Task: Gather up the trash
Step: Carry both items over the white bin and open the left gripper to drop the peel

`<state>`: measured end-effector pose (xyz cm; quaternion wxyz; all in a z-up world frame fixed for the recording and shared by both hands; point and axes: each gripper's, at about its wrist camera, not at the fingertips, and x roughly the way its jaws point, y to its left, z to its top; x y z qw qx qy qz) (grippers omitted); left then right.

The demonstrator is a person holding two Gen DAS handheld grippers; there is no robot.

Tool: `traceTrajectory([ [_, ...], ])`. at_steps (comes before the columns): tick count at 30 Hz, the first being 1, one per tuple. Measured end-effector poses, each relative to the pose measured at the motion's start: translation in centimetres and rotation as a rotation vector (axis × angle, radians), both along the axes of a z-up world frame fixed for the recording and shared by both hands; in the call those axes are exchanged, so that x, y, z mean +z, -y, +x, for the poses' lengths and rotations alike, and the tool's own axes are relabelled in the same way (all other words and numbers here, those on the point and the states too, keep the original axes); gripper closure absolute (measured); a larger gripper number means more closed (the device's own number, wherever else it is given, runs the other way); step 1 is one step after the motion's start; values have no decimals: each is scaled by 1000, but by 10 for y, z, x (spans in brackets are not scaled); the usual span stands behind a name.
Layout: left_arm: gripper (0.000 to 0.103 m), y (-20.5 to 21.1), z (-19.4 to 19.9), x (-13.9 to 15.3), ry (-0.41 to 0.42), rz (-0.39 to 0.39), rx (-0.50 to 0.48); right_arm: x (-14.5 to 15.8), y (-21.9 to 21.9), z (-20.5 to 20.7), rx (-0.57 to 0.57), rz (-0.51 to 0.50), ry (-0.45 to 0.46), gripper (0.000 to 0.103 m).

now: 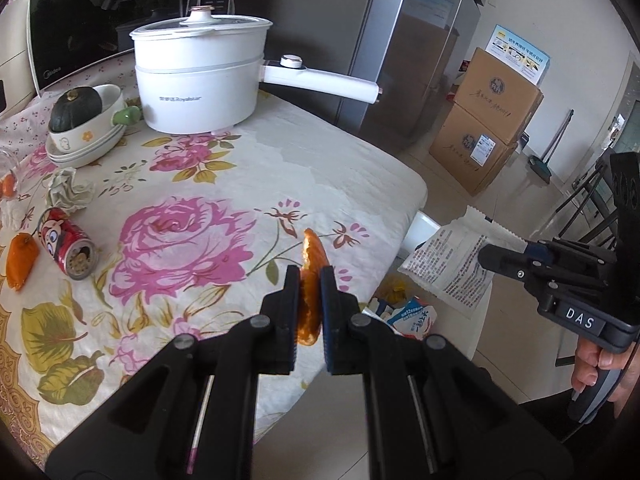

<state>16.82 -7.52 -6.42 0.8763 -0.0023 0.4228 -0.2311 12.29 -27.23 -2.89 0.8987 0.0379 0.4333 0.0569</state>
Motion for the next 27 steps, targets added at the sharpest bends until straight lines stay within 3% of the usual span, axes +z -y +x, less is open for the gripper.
traceTrajectory([
  [19,92,103,-15,-27,-38,-20,-179,-12,89,-17,-142,-56,-66,79],
  [27,91,140,-26,-48,-38,19,-251,-22,120,-28,-193,-48,-111,79],
])
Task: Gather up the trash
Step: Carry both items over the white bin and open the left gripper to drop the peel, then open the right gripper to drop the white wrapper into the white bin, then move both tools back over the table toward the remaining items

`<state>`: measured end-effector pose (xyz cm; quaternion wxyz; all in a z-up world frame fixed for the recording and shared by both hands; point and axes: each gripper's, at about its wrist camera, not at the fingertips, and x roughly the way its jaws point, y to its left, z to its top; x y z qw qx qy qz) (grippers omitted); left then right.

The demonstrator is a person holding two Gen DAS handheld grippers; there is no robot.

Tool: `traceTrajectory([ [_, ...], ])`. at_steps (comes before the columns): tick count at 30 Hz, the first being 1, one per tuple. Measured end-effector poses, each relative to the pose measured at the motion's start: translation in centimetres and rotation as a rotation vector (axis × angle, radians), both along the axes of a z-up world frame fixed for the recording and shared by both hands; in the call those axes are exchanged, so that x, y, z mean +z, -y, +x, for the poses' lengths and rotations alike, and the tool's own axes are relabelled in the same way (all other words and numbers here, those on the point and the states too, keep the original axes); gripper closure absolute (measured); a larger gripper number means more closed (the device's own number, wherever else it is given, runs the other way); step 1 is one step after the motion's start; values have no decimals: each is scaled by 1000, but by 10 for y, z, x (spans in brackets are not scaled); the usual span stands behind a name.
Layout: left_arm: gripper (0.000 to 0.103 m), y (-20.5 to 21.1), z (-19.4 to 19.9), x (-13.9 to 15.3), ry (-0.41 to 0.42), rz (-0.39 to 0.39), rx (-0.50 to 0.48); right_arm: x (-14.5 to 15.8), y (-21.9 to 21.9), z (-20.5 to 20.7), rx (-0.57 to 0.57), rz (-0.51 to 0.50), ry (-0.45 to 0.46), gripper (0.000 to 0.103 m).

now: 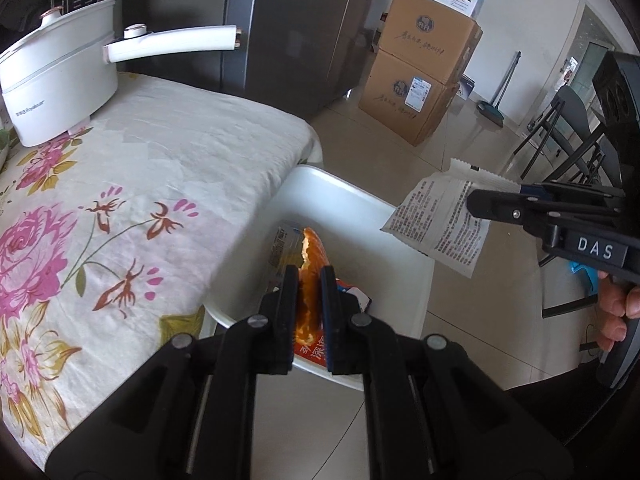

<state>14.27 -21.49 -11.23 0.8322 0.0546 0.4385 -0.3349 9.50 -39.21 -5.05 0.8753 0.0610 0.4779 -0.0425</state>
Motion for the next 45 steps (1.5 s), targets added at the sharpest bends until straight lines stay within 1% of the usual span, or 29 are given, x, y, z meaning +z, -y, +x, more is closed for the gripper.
traceTrajectory([
  [2,80,3,1,-3,2,2,-12,-1,3,0,-5,0,-7,79],
  [3,61,3,1,-3,3,12,-2,-1,4,-1,-6,0,-9,79],
  [4,46,2,2,-4,10,19,13,-2,5,-1,-7,1,-11,79],
  [5,43,0,3,-4,16,25,30,-2,6,-1,-7,2,-13,79],
  [12,41,-20,13,-5,-22,27,108,-2,3,2,2,4,-20,79],
  [19,37,-32,16,-1,-28,8,135,-3,0,4,2,10,-23,77],
  [20,37,-33,16,-1,-27,10,135,-3,0,5,-3,14,-23,71],
  [21,36,-34,16,-1,-27,12,136,-3,2,5,-13,17,-25,71],
  [23,32,-36,16,-1,-29,18,138,-4,3,7,-19,35,-37,51],
  [25,26,-38,16,0,-29,23,147,-5,2,7,-23,28,-36,46],
  [27,23,-41,18,-1,-32,26,156,-5,0,7,-18,26,-39,45],
  [30,19,-44,19,-1,-35,36,170,-5,-1,7,-17,27,-41,41],
  [32,10,-47,21,-2,-42,55,185,-5,-1,8,-19,29,-42,33],
  [33,0,-48,22,-3,-45,71,198,-5,-1,8,-23,32,-41,30],
  [35,0,-51,23,-5,-35,97,219,-4,0,9,-43,29,-36,16],
  [36,0,-53,24,-6,-30,110,230,-4,0,10,-53,27,-31,13],
  [37,0,-57,24,-6,-25,114,243,-4,0,11,-57,26,-32,5],
  [38,0,-60,25,-6,-28,114,253,-4,0,12,-61,24,-33,0],
  [45,0,-93,34,-2,-60,106,346,-5,-11,21,-57,-10,-37,0],
])
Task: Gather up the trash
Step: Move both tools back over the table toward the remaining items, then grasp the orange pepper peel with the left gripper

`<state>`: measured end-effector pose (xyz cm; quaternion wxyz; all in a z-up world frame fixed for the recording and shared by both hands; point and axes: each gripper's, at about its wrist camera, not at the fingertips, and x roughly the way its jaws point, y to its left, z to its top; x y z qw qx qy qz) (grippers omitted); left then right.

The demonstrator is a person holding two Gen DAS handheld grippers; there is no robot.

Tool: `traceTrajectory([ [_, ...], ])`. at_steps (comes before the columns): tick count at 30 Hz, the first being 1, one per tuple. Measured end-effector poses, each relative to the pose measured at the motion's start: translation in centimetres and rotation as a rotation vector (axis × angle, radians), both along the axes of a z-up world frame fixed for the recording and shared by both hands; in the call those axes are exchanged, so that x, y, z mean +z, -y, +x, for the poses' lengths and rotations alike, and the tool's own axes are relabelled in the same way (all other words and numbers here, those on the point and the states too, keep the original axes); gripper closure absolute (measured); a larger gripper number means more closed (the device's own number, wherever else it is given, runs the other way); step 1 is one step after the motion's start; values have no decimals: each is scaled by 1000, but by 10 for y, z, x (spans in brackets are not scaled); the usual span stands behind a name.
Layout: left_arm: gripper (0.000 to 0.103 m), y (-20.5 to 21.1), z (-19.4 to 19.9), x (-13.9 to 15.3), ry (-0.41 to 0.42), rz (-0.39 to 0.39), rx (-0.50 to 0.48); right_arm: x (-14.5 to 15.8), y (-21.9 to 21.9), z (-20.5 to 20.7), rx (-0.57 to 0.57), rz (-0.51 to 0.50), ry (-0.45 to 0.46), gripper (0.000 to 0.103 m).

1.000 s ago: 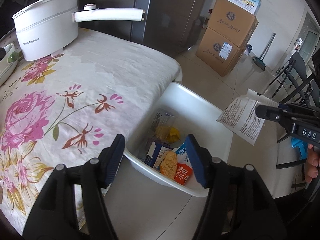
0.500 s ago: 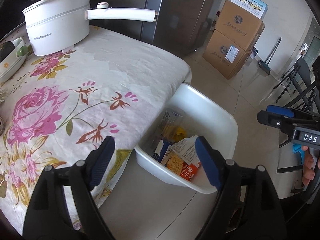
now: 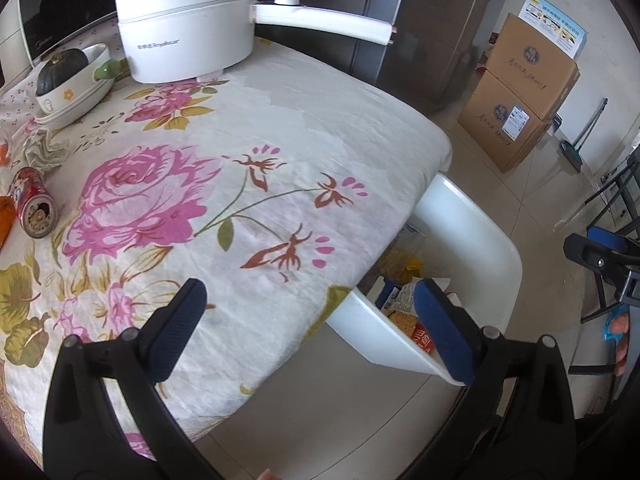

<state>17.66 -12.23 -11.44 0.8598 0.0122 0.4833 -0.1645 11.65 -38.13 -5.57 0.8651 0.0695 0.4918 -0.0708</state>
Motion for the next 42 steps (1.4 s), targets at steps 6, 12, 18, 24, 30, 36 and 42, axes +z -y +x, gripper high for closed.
traceTrajectory([
  [6,0,-37,8,4,-23,13,84,0,-22,14,35,-16,-1,0],
  [12,0,-86,11,16,-2,29,155,0,-54,32,70,-1,7,0],
  [18,0,-146,4,23,14,57,232,0,-102,55,131,35,11,0],
  [24,0,-201,-5,24,24,57,311,-1,-159,73,208,83,20,0],
  [30,0,-245,-15,30,77,64,349,-6,-227,88,324,115,33,0],
  [36,0,-292,-6,19,66,111,334,-16,-286,107,435,132,37,0],
  [42,0,-332,28,7,109,122,284,-27,-340,133,529,168,52,0],
])
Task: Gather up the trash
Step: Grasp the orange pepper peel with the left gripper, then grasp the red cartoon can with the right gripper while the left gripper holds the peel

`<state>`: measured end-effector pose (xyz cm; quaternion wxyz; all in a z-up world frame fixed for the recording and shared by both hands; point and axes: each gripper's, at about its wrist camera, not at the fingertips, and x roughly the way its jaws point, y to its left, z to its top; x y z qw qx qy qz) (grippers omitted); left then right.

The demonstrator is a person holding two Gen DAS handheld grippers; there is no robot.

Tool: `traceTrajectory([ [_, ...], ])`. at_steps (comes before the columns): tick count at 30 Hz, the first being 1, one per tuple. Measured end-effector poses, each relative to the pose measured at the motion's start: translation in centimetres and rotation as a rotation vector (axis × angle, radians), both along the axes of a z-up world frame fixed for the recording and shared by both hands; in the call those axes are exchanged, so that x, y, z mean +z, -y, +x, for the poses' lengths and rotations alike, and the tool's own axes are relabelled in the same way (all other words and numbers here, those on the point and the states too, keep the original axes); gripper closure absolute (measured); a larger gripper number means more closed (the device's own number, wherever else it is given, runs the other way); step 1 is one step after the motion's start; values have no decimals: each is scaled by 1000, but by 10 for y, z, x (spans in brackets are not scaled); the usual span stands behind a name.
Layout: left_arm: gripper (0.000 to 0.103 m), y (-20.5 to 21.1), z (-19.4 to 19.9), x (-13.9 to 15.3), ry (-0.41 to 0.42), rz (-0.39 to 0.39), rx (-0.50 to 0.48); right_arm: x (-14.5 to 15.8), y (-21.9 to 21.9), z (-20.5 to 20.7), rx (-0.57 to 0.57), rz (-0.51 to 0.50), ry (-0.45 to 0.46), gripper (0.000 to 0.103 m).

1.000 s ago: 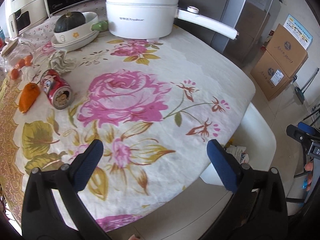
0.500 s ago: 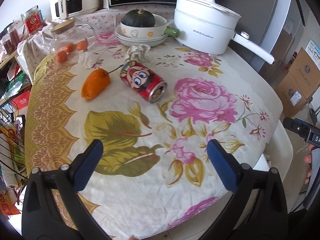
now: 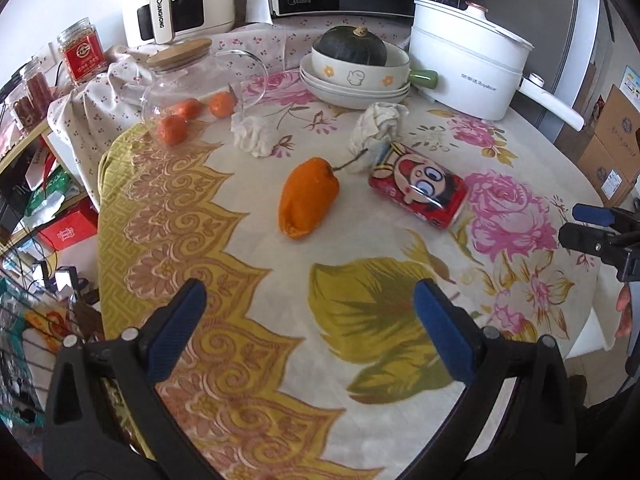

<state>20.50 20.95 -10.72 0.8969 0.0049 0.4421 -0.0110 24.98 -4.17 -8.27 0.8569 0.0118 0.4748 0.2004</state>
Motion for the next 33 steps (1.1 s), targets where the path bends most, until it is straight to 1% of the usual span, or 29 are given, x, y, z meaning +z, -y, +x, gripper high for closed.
traceTrajectory([
  [2,0,-11,15,-5,0,-27,-11,-5,-16,12,22,35,-5,0],
  [5,0,-21,34,-15,-19,-47,-42,-12,-35,27,37,58,-4,0],
  [7,0,-25,44,-21,-7,-67,-74,-18,-47,38,52,57,-7,0],
  [11,1,-30,62,-29,14,-130,-118,-29,-65,53,87,62,2,0],
  [15,6,-33,77,-34,32,-190,-161,-35,-73,59,124,114,16,0],
  [17,12,-30,85,-38,26,-200,-179,-37,-76,61,131,118,20,0],
  [18,17,-29,87,-40,21,-208,-184,-38,-78,62,128,114,25,1],
  [19,24,-28,90,-42,15,-216,-186,-39,-79,63,129,111,26,4],
  [20,28,-26,92,-45,7,-226,-189,-41,-81,64,130,109,21,7],
  [21,38,-25,93,-48,-2,-236,-191,-43,-82,65,133,111,12,10],
  [22,46,-23,93,-50,-10,-239,-189,-45,-82,66,134,115,2,16],
  [23,48,-21,93,-51,-7,-234,-187,-47,-82,67,138,124,-6,22],
  [24,54,-21,92,-50,-1,-235,-185,-47,-81,66,140,137,-8,25],
  [25,64,-21,92,-51,-6,-248,-177,-47,-81,65,141,147,-7,33],
  [26,66,-22,91,-50,-11,-265,-166,-46,-81,64,141,155,-6,42],
  [29,71,-25,84,-49,-16,-293,-128,-41,-80,55,139,141,12,43],
  [30,76,-24,82,-48,-23,-292,-122,-38,-79,51,145,136,16,43],
  [33,78,-17,72,-45,-46,-282,-114,-29,-72,39,147,128,27,43],
])
